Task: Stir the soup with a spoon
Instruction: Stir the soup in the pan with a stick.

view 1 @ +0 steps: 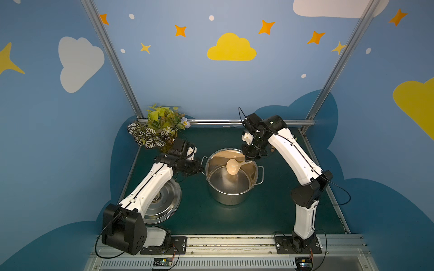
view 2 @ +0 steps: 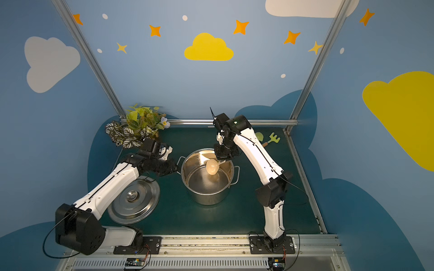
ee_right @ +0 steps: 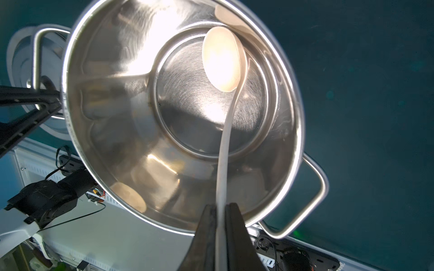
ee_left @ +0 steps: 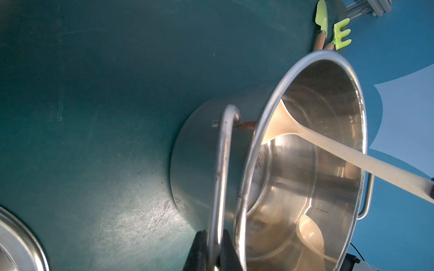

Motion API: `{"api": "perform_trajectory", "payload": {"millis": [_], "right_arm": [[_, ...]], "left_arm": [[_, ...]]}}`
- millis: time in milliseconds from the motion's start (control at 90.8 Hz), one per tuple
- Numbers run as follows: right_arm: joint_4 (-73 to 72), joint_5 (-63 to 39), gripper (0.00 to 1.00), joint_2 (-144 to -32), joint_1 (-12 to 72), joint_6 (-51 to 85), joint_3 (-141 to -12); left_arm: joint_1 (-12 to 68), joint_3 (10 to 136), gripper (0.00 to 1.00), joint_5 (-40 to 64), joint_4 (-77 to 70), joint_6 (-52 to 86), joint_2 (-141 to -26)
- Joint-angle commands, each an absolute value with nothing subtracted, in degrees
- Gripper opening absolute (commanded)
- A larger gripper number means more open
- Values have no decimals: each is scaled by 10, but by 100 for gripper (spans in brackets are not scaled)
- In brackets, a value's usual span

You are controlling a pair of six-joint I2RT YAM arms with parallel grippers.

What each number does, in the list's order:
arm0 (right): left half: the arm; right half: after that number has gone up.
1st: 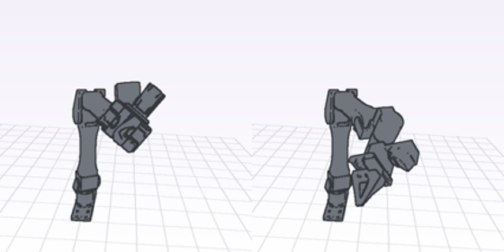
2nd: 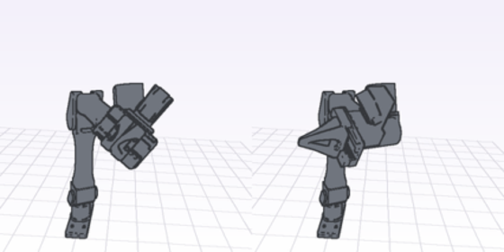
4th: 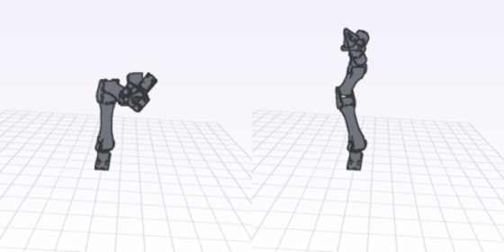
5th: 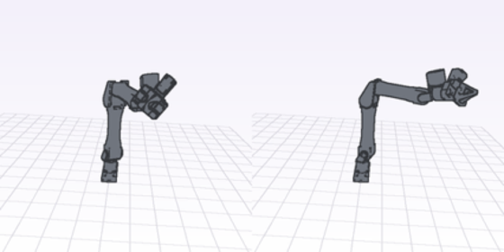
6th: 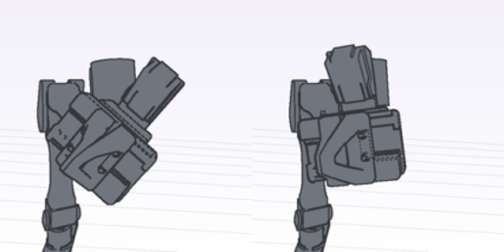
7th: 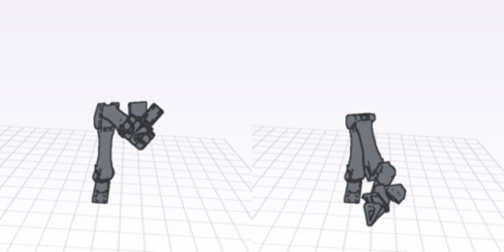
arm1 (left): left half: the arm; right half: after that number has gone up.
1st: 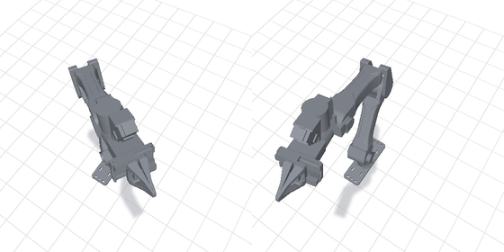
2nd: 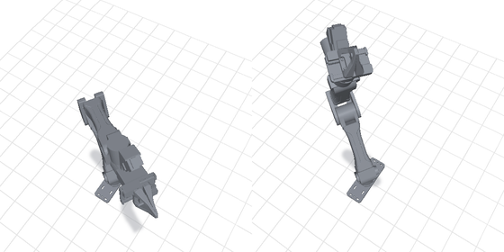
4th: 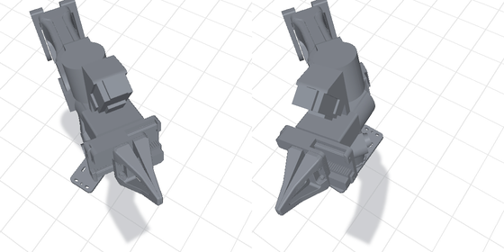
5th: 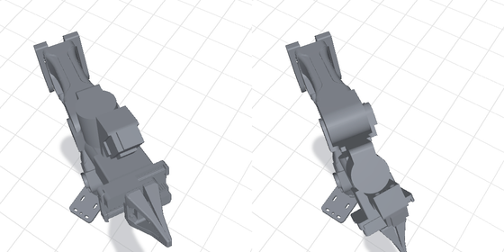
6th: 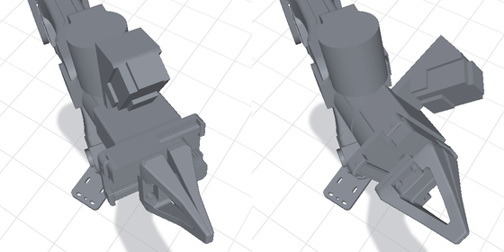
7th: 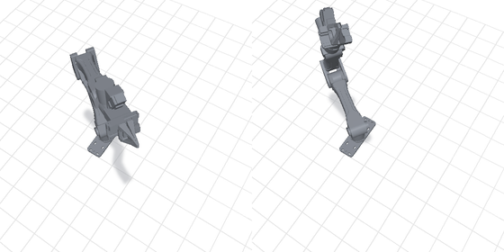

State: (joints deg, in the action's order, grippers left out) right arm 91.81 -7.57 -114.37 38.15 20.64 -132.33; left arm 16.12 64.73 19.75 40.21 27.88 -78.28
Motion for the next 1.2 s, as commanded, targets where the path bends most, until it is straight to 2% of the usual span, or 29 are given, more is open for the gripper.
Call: {"api": "perform_trajectory", "payload": {"millis": [0,253,529,837,1189], "right_arm": [[1034,-109,0,-1159,413,203,-1366],[1034,-99,0,-1144,469,216,-1343],[1034,-54,0,-1052,497,242,-1222],[1034,-13,0,-974,450,245,-1118],[1034,-20,0,-1050,379,211,-1216]], "left_arm": [[160,652,2,195,414,251,-773],[159,652,3,195,414,250,-775],[159,653,3,195,413,249,-774],[159,653,2,197,412,249,-776],[160,653,3,200,412,249,-774]]}}
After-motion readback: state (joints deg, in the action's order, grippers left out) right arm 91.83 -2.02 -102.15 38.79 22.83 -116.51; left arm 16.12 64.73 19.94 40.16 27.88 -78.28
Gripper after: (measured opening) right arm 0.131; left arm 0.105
